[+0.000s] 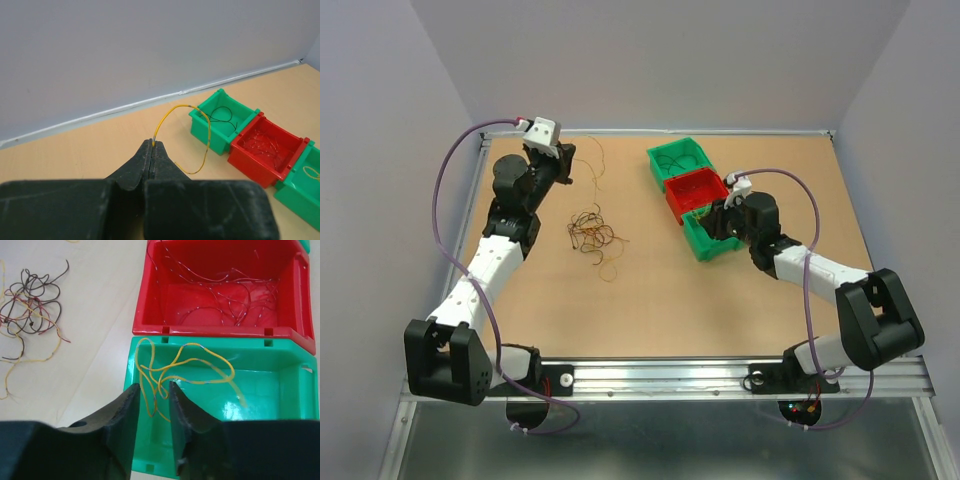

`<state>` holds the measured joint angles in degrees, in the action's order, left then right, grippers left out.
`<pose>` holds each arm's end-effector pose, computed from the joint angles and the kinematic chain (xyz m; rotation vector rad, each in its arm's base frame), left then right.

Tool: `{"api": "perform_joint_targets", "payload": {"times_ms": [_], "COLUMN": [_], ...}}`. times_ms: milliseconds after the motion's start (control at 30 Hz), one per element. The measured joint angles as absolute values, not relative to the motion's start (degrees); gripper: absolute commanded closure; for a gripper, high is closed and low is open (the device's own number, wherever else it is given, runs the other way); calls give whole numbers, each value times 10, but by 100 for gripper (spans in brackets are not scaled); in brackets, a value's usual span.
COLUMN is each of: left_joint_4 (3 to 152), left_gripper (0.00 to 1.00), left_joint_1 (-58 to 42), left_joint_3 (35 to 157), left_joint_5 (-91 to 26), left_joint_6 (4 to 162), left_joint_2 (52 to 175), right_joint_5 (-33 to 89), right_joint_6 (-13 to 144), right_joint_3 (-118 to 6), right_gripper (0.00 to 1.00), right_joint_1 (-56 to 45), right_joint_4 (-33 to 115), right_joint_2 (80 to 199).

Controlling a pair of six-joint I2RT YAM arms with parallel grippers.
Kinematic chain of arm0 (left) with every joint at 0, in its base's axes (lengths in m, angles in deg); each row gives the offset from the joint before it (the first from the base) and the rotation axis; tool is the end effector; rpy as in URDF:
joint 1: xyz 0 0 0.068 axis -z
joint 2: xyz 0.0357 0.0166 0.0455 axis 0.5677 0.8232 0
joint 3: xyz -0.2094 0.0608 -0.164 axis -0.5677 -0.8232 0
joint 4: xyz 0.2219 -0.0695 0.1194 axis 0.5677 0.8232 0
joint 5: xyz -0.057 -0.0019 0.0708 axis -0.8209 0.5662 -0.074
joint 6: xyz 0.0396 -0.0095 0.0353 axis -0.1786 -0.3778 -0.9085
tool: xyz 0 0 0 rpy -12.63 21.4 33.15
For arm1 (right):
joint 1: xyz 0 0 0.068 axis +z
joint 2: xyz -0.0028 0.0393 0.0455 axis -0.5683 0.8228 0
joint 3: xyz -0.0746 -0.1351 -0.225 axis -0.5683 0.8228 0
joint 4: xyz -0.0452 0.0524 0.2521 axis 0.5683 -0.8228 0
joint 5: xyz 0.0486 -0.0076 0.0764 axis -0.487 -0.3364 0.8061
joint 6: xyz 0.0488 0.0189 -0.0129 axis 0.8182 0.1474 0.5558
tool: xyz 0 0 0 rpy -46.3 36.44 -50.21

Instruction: Untangle the cables

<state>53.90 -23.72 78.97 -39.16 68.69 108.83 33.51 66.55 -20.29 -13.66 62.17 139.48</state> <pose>0.2832 -0.0637 0.3749 0.3741 1.3495 -0.3027 0.2809 0.1166 0.2194 -0.3791 1.9266 0.5607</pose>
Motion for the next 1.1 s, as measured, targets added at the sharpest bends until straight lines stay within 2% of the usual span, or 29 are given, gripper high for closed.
{"api": "perform_joint_targets", "payload": {"times_ms": [33,67,200,400,567,667,700,867,933,1100], "left_joint_4": [539,539,540,540,541,542,542,542,542,542], "left_gripper": [100,100,100,100,100,100,100,100,100,100], "left_joint_1": [-235,-233,-224,-208,-174,-153,-149,-143,-141,-137], "left_joint_3": [790,790,790,787,775,764,763,761,761,761], "left_joint_5": [-392,-392,-394,-425,-470,-480,-481,-481,-479,-477], "left_joint_6": [685,683,677,662,636,620,617,604,600,594], "left_joint_2": [1088,1088,1086,1080,1069,1059,1057,1050,1050,1050], "right_joint_5": [331,328,320,330,385,388,384,359,357,356], "right_joint_6": [666,666,671,674,675,677,677,680,681,692], "right_joint_3": [-203,-203,-201,-193,-174,-174,-174,-180,-191,-219], "right_gripper": [58,50,36,24,25,34,40,52,53,46], "right_joint_1": [-137,-137,-137,-137,-137,-136,-136,-136,-136,-136], "right_joint_4": [617,611,599,614,654,667,668,662,659,658], "right_joint_2": [1394,1392,1367,1324,1320,1326,1330,1393,1425,1474]}}
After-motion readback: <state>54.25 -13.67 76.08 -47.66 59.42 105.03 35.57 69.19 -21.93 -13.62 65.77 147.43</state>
